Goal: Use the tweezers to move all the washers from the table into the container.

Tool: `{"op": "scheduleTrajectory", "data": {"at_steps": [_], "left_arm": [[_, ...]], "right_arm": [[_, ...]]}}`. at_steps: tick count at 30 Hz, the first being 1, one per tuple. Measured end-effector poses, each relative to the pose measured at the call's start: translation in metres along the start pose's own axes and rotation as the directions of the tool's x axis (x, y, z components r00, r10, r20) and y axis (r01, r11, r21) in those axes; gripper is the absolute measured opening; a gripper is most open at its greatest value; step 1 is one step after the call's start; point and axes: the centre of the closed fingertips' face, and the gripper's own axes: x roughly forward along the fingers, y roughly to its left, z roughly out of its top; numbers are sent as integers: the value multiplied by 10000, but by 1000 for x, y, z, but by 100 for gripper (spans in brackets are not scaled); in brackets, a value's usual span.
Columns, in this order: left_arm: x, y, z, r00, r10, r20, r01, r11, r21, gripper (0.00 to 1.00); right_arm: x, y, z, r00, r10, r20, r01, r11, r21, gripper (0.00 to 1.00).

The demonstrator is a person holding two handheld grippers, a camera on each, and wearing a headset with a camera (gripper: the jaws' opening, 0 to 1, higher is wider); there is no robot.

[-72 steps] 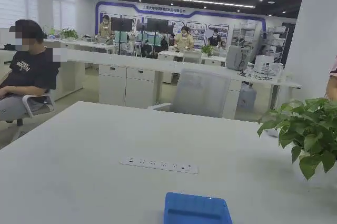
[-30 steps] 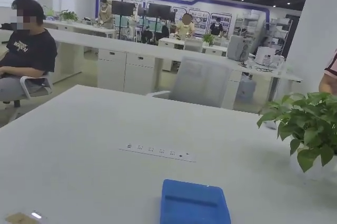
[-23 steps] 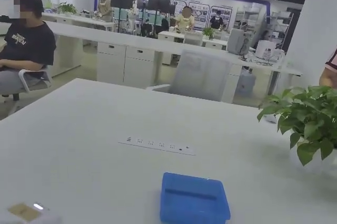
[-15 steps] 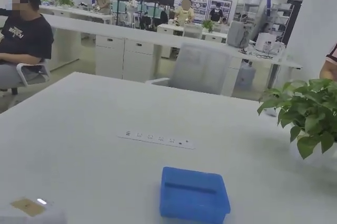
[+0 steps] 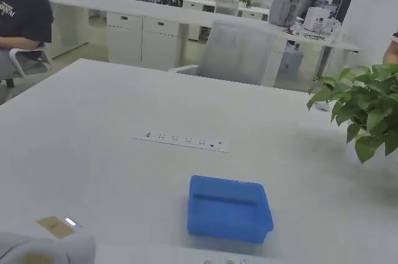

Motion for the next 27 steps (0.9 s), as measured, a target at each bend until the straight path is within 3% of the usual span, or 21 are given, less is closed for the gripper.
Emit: {"op": "scheduleTrajectory", "data": {"at_steps": [4, 7, 11, 16, 19, 20, 22, 23, 25, 27], "left_arm": [[10, -3, -1, 9995, -284, -142, 286, 9994, 181, 85], [22, -13, -4, 9938, -1068, -319, 1080, 9933, 400, 71], [40, -25, -14, 9791, -1900, -731, 1958, 9771, 831, 56], [61, -38, -35, 9525, -2640, -1515, 2881, 9427, 1683, 39], [73, -45, -46, 9317, -3094, -1903, 3446, 9186, 1936, 31], [76, -47, -50, 9201, -3298, -2114, 3716, 9055, 2050, 28], [83, -50, -51, 9160, -3433, -2077, 3850, 8978, 2140, 22], [85, -52, -53, 9068, -3595, -2203, 4044, 8894, 2132, 21], [92, -53, -55, 9012, -3669, -2309, 4162, 8811, 2247, 18], [96, -56, -62, 8833, -3887, -2620, 4507, 8579, 2466, 14]], "right_arm": [[8, 0, -3, 9998, 94, -194, -94, 10000, 20, 90], [16, 1, -5, 9990, 204, -395, -201, 9998, 71, 89], [20, 3, -9, 9978, 269, -613, -265, 9996, 79, 89], [24, 7, -14, 9959, 437, -787, -422, 9989, 208, 88], [26, 8, -17, 9946, 467, -930, -456, 9989, 137, 88], [27, 9, -18, 9944, 481, -941, -471, 9988, 137, 88], [27, 9, -18, 9940, 501, -970, -486, 9987, 174, 88], [28, 10, -18, 9940, 503, -968, -489, 9987, 163, 88], [28, 10, -16, 9943, 504, -937, -493, 9987, 134, 88], [28, 11, -15, 9945, 532, -899, -523, 9986, 118, 87]]}}
